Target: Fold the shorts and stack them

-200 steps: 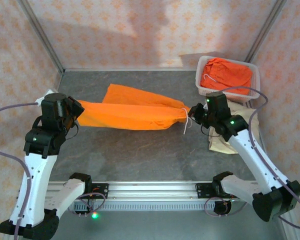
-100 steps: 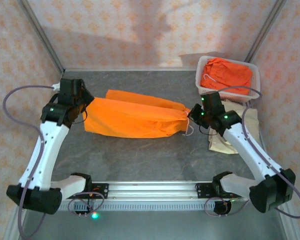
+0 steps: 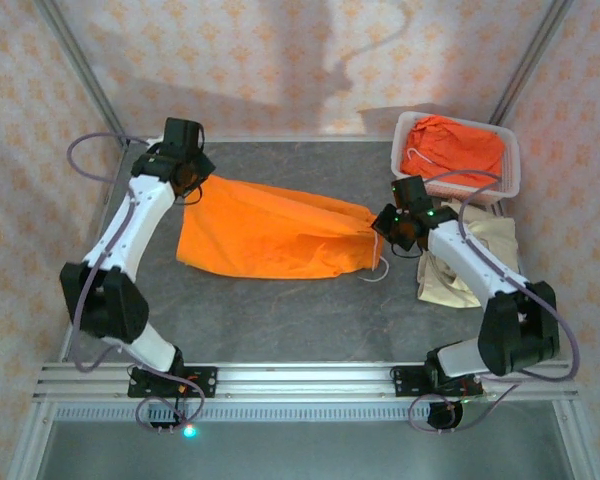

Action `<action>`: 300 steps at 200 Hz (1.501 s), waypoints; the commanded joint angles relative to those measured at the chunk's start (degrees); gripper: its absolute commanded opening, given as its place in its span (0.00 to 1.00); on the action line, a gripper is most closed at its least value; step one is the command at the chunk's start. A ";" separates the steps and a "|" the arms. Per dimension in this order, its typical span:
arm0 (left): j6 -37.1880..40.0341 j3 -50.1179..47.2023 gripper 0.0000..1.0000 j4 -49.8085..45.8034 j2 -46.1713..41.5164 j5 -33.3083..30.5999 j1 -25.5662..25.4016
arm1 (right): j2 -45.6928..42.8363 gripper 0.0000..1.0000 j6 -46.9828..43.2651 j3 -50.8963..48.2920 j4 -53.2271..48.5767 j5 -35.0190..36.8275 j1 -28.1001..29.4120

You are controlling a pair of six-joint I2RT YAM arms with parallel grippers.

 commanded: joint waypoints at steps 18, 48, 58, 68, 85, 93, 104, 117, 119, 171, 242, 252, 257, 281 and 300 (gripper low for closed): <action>1.09 8.79 0.00 1.74 9.05 0.23 0.59 | 5.73 0.00 0.35 3.49 2.95 -0.12 -3.27; 0.75 15.28 0.00 0.41 17.96 0.64 0.78 | 10.55 0.10 1.45 6.12 4.27 -2.15 -5.38; 0.43 16.79 0.00 0.41 20.38 0.72 0.94 | 12.21 0.19 1.82 7.49 4.58 -2.87 -5.99; -0.04 18.27 0.01 0.91 22.58 0.92 1.11 | 13.96 0.30 2.15 9.09 4.49 -3.33 -6.63; -0.79 21.89 0.29 1.66 26.32 2.79 1.74 | 16.20 0.44 3.36 11.89 4.29 -6.04 -8.35; -0.90 24.14 0.45 1.37 27.55 4.11 2.18 | 16.41 0.53 4.80 12.36 4.72 -8.55 -9.52; -0.70 27.08 0.64 0.69 27.98 5.75 2.65 | 15.13 0.63 7.14 12.00 6.58 -11.94 -10.89; -0.13 28.21 0.84 0.64 25.98 6.87 2.77 | 11.56 0.71 7.95 11.04 7.70 -12.43 -11.24; 0.02 28.01 0.87 0.84 25.44 7.03 2.77 | 10.92 0.72 7.93 10.72 7.78 -12.24 -11.18; -2.46 2.77 1.00 11.96 3.38 13.21 2.21 | -0.57 0.92 8.06 2.90 13.11 -15.77 -7.28; -6.75 -28.47 1.00 29.65 -2.87 13.15 -0.79 | 15.94 0.93 3.60 11.13 10.54 -18.47 -0.88; -6.82 -31.50 1.00 32.51 -2.23 12.01 -0.71 | 18.33 0.93 2.22 13.14 9.22 -18.04 -0.94; -6.79 -32.75 1.00 33.61 -1.75 11.54 -0.74 | 19.51 0.93 1.65 13.98 8.69 -17.72 -1.02; -7.04 -37.56 1.00 38.37 0.68 10.62 -0.32 | 24.28 0.93 1.52 16.11 7.88 -17.21 -2.03; -7.76 -40.36 1.00 40.76 2.77 10.08 -0.04 | 27.08 0.93 3.26 15.46 9.17 -18.57 -3.23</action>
